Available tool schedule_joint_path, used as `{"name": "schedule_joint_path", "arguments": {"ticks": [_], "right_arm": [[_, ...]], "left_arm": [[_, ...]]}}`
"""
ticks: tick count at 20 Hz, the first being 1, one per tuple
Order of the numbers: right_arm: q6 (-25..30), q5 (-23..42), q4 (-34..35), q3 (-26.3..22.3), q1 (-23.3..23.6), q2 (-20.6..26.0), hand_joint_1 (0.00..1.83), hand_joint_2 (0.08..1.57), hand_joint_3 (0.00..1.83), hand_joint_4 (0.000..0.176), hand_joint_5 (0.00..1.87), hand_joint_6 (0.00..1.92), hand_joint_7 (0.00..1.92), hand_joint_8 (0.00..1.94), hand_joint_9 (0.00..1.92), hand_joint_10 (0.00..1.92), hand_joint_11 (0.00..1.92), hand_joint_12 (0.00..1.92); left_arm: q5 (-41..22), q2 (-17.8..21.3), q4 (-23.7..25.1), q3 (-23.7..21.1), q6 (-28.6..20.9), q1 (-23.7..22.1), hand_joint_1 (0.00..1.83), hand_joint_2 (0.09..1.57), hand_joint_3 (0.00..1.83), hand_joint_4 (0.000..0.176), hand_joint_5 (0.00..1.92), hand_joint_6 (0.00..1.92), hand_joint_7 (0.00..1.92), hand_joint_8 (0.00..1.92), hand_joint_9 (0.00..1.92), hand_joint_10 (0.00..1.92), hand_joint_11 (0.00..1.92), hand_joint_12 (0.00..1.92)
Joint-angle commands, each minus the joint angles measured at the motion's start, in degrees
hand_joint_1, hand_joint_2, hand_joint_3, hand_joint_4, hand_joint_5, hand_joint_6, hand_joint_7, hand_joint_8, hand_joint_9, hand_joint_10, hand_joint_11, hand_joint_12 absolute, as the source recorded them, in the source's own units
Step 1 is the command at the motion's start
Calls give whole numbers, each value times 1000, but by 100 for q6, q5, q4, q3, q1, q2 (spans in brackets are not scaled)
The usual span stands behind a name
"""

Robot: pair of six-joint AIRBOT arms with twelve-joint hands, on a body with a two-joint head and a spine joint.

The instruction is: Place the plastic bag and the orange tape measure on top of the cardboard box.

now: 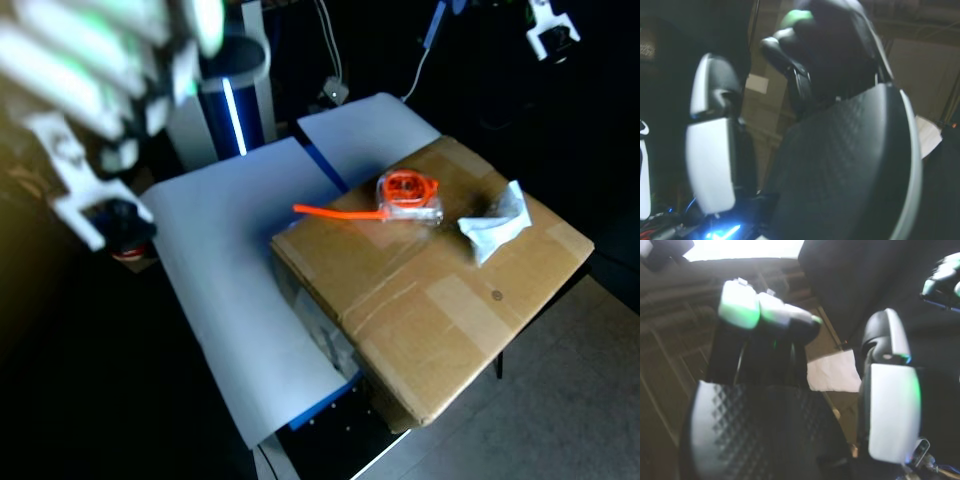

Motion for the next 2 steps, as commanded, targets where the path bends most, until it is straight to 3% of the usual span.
{"name": "schedule_joint_path", "arguments": {"ticks": [1,2], "right_arm": [[-59,-536,-186,5,106,40,265,1194,8,0,4,1858,160,1919,255,1920,446,1921],[-129,-536,-265,15,135,64,24,1198,8,69,0,28,0,32,1,43,3,244]], "left_arm": [[479,-8,243,46,75,-125,0,1363,0,176,0,650,0,577,0,848,0,1666],[479,-28,344,85,74,-239,0,1363,0,176,0,649,0,576,0,848,0,1665]]}}
